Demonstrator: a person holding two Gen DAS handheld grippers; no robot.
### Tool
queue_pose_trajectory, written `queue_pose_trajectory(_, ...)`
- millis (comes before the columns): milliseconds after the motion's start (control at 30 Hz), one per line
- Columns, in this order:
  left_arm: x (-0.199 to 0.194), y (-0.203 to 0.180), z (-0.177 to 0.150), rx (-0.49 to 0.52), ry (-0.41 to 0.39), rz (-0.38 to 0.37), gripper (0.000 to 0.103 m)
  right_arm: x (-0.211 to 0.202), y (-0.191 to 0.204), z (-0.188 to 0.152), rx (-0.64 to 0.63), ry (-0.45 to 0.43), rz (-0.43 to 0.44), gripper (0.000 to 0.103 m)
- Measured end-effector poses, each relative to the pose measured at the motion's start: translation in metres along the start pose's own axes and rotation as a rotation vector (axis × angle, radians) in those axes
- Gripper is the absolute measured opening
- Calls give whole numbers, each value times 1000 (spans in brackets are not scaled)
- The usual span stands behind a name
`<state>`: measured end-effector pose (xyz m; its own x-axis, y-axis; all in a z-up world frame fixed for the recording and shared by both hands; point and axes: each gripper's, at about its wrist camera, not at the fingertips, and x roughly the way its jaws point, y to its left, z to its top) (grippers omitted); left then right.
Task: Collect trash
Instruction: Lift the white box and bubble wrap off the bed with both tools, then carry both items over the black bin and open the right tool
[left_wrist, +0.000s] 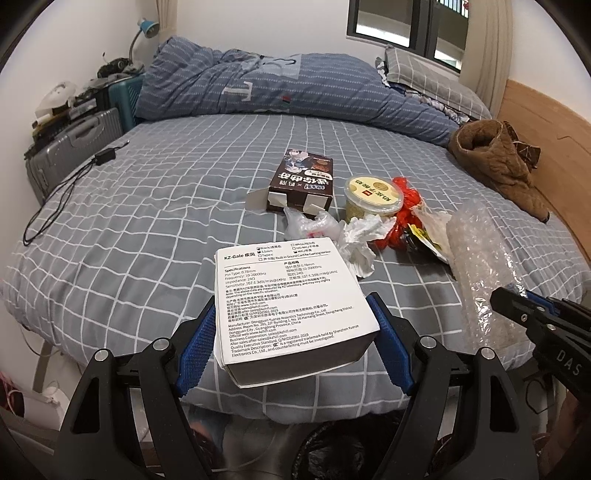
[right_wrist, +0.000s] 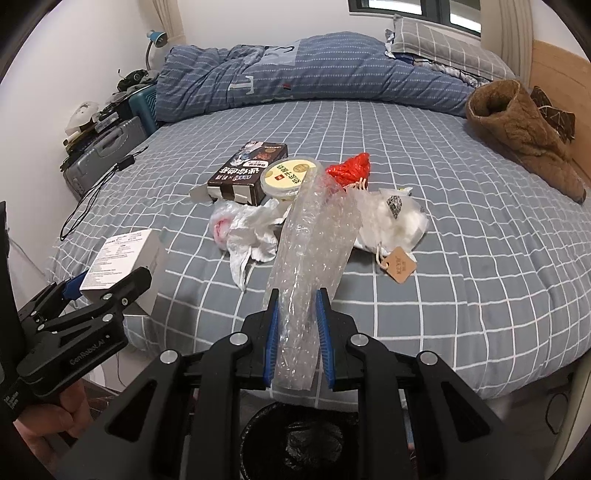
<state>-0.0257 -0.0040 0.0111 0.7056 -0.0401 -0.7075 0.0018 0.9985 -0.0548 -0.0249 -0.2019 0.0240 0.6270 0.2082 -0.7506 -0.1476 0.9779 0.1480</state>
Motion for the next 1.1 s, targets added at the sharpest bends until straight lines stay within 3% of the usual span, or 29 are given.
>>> queue_pose_trajectory(1100,-62,-27,-76,36,32,-61,76,-63,4,-79,6,-7,-31,18)
